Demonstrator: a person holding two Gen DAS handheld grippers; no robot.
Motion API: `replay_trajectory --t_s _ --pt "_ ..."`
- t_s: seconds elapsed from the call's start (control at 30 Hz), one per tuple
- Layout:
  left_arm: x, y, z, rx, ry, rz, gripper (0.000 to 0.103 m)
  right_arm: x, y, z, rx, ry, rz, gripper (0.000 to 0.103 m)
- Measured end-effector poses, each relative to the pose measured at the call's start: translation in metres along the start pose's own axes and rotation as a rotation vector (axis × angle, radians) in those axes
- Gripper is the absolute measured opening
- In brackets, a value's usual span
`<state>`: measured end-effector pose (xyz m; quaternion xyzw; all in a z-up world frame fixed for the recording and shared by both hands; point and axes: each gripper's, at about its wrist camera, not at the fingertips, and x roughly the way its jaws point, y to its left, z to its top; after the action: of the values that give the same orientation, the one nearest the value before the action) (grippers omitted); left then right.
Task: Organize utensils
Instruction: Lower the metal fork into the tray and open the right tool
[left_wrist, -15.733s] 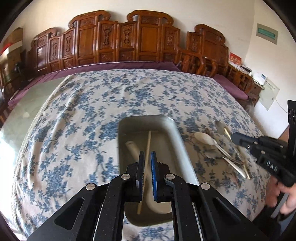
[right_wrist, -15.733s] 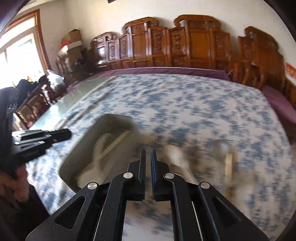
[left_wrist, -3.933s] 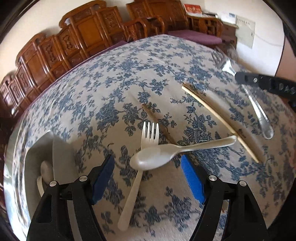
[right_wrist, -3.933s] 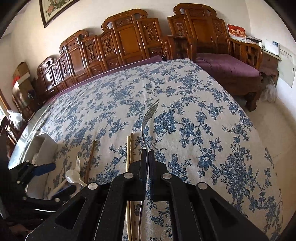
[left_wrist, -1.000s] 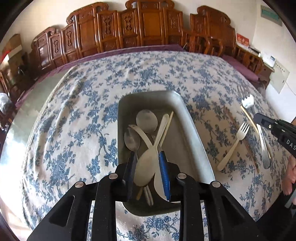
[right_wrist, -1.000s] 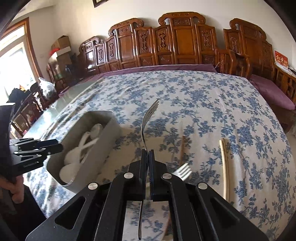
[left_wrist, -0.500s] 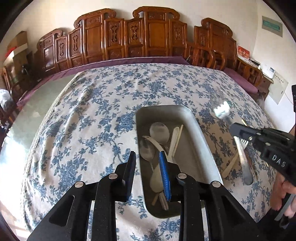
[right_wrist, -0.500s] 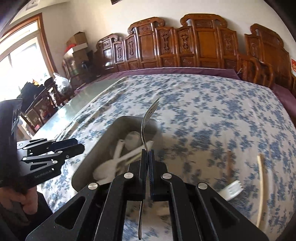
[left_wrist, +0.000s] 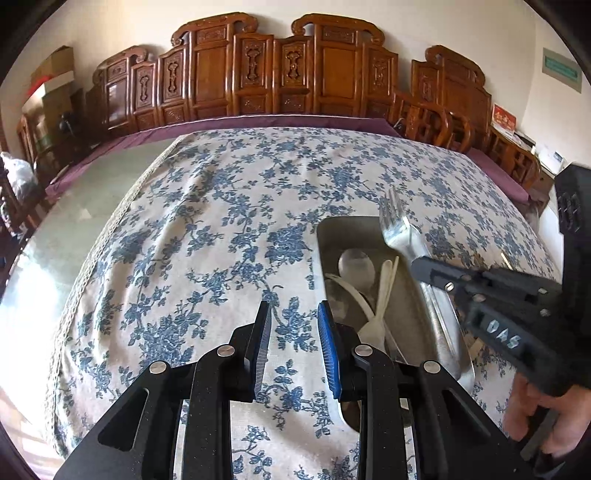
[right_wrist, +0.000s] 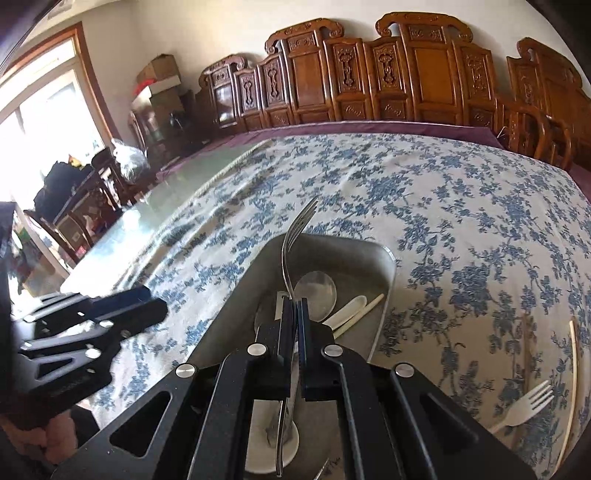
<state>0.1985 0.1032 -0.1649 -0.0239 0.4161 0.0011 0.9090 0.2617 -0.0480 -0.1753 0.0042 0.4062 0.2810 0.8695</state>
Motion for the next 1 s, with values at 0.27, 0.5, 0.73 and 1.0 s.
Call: replay_trajectory --t_s 0.27,0.5,0.73,1.0 --pt "-0.001 0.005 0.001 -0.012 -0.003 0.002 0.025 0.020 0.008 -0.008 -0.075 0.036 -0.100 0.004" --pt "-0.001 0.003 0.001 -0.008 -0.002 0.001 0.026 0.019 -0.003 -0.003 -0.064 0.036 -0.128 0.004" --pt "-0.002 0.002 0.001 -0.007 -0.004 -0.002 0.026 0.014 -0.010 -0.010 -0.049 0.059 -0.143 0.004" --pt "-0.002 -0.001 0.001 -0.003 -0.004 0.000 0.026 0.011 -0.003 -0.019 -0.031 0.079 -0.109 0.004"
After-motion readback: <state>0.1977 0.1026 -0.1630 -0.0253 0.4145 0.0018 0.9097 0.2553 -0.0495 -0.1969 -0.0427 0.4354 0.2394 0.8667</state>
